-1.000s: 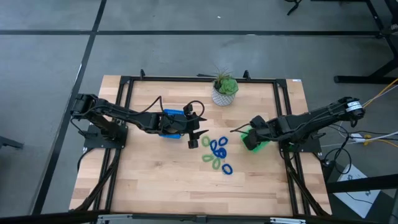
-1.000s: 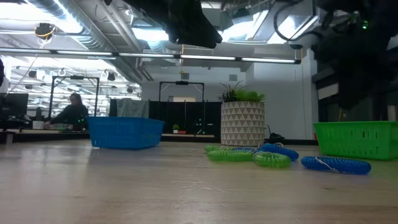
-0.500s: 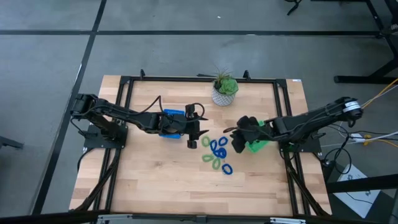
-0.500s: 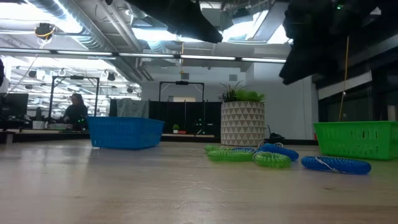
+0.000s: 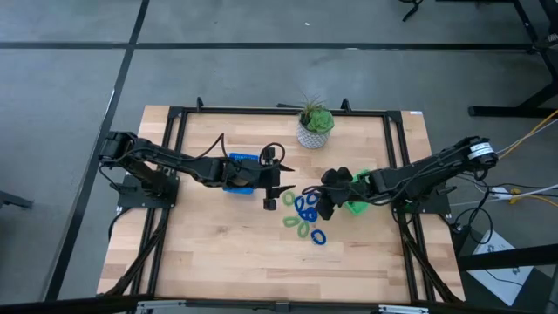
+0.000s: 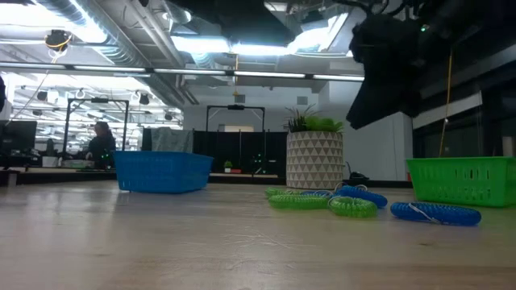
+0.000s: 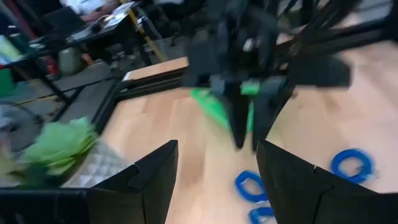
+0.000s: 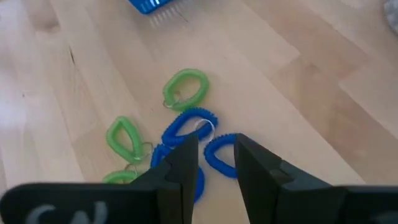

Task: Sort items
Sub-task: Put the green spring keychain into the green bin

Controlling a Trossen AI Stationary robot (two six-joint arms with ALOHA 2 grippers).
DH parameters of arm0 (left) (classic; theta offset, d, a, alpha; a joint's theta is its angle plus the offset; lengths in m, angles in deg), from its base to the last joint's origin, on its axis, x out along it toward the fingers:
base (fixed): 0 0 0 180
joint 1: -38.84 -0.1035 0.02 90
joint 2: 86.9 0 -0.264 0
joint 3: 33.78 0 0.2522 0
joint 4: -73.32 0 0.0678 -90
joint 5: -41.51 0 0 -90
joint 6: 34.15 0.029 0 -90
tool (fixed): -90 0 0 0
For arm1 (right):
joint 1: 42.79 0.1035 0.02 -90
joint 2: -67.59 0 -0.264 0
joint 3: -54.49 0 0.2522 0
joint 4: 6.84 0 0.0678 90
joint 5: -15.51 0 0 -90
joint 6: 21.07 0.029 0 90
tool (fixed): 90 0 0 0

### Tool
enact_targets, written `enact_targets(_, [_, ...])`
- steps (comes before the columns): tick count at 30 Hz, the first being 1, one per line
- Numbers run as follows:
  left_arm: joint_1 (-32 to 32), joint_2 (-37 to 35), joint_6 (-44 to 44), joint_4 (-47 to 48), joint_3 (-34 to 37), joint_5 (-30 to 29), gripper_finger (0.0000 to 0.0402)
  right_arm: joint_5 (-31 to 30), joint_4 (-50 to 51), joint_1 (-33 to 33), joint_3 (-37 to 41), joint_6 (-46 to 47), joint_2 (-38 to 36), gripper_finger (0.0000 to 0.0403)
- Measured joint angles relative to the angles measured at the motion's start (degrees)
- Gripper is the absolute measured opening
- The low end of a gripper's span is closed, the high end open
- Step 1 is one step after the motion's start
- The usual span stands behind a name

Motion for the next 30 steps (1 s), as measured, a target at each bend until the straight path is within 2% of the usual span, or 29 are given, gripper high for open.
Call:
enact_targets(3, [0.0,0.0,-1.6,-1.7,0.0,3.1,0.0214,1.5,-2.2,0.0,0.0,-1.1,2.1,0.0103])
enact_targets(7, [0.0,0.0,-1.7,-1.9,0.0,3.7,0.0214,3.4,-4.3,0.0,0.0,-1.4,4.0,0.0103])
enact_targets(12, [0.0,0.0,-2.4,3.1,0.0,3.3,0.0214,5.7,-4.6,0.0,0.0,-1.2,4.4,0.0103])
enact_targets(21, [0.0,0.1,-10.0,11.2,0.0,3.6,0.0214,5.8,-6.2,0.1,0.0,-1.4,4.4,0.0103])
enact_targets(25, [-0.1,2.4,-13.4,12.2,0.0,4.4,0.0214,5.8,-6.5,0.1,0.0,-1.2,4.4,0.0103])
enact_targets(30, [-1.2,7.3,-15.6,11.8,0.0,9.7,0.0214,5.8,-8.0,0.1,0.0,-1.0,4.4,0.0103])
